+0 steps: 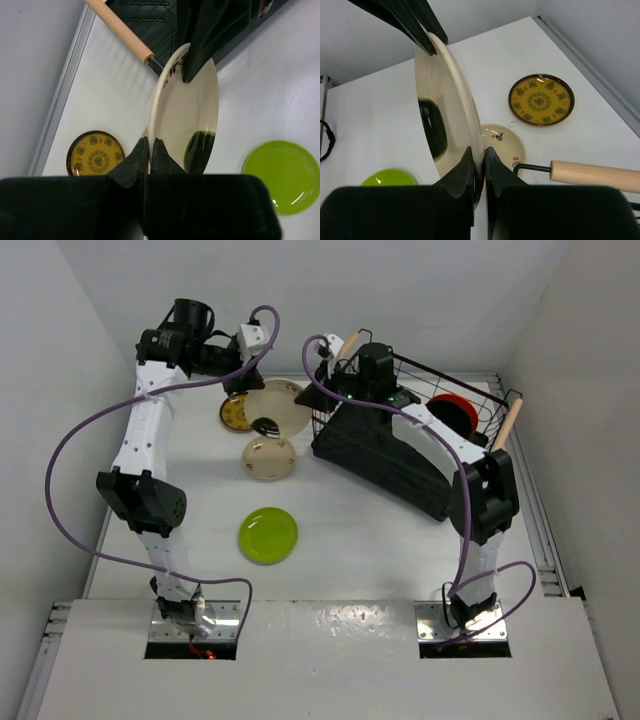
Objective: Load the plates into the dish rack
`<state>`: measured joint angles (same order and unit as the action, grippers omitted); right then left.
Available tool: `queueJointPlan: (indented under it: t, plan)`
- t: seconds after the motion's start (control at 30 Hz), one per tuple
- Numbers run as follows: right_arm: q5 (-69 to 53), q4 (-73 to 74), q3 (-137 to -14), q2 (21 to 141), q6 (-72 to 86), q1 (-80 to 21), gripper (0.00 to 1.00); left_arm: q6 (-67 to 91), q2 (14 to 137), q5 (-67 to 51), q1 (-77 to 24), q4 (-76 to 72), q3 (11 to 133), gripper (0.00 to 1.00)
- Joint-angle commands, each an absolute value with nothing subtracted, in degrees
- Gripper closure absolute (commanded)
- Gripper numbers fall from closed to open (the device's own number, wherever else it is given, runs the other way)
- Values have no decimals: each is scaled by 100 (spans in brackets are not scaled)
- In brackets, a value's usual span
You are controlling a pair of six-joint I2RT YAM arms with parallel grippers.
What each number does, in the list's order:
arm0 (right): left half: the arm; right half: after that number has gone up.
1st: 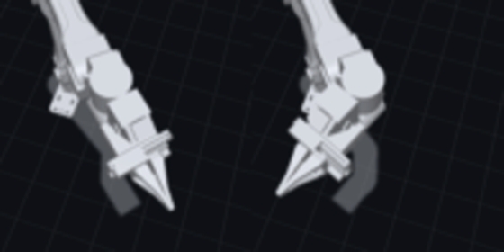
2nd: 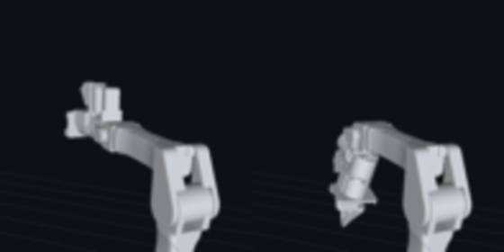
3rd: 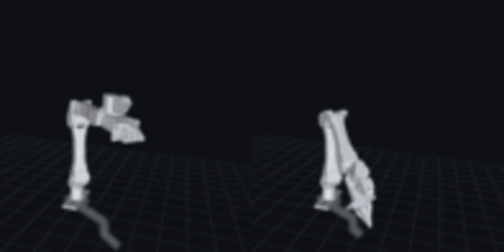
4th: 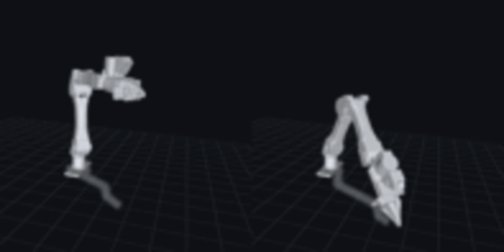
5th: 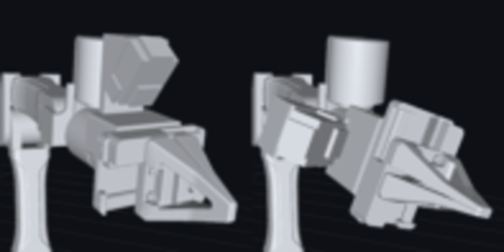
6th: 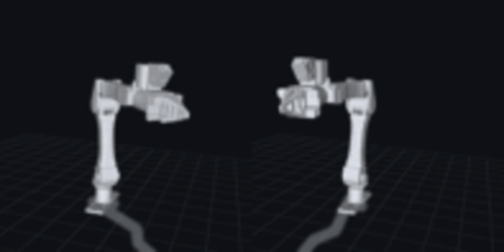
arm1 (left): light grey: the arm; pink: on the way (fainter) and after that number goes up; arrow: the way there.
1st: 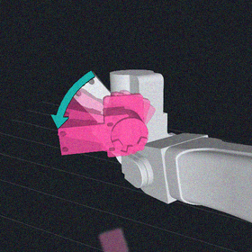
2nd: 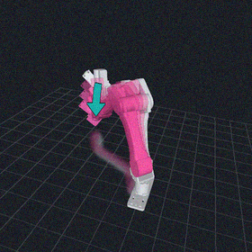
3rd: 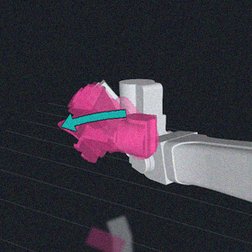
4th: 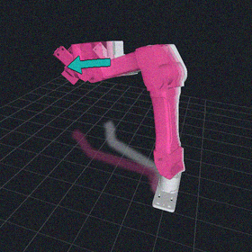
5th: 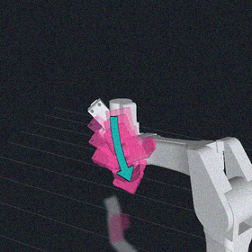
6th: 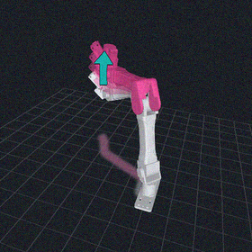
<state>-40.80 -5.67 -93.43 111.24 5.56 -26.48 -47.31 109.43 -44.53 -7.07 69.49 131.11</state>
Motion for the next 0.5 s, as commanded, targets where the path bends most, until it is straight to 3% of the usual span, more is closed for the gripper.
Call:
queueJointPlan:
  t: [0.0,0.03,0.07,0.13,0.17,0.23,0.47]
  plan:
    - [-4078,-791,-9325,10697,282,-2681,100,-4808,10881,-4879,-686,6847,13351,100]
    - [-4087,-791,-9325,10653,151,-2672,100,-4729,10881,-4791,-686,6847,13290,96]
    - [-4035,-826,-9325,10504,106,-2663,100,-4459,10881,-4694,-686,6629,13289,62]
    - [-3999,-940,-9334,10293,-130,-2567,100,-4176,10881,-4614,-572,6434,13289,19]
    - [-3938,-993,-9369,10222,-184,-2540,100,-3844,10829,-4693,-415,6207,13289,10]
    - [-3816,-1151,-9439,9925,-351,-2296,100,-3160,10828,-4921,-160,5760,13289,0]
    - [-3288,-1169,-9177,9019,-957,-1363,100,-1619,10828,-5466,702,4747,12930,0]
